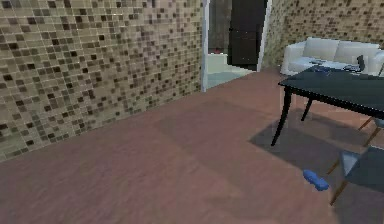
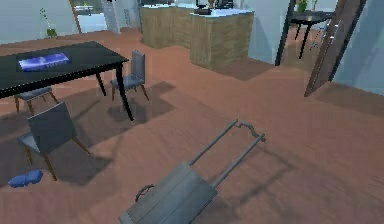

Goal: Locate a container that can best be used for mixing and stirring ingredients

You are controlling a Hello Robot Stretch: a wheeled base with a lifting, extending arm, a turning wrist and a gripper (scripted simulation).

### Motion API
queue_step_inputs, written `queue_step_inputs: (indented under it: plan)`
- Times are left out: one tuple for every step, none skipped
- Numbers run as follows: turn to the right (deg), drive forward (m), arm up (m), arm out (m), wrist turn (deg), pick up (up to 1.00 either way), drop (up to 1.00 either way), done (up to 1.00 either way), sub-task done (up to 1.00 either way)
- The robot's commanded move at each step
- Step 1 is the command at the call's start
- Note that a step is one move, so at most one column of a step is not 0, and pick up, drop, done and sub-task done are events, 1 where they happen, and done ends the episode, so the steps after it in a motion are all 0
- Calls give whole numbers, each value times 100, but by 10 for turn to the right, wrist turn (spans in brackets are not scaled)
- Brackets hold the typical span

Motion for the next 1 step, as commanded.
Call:
queue_step_inputs:
  plan:
    - [0,40,0,0,0,0,0,0,0]
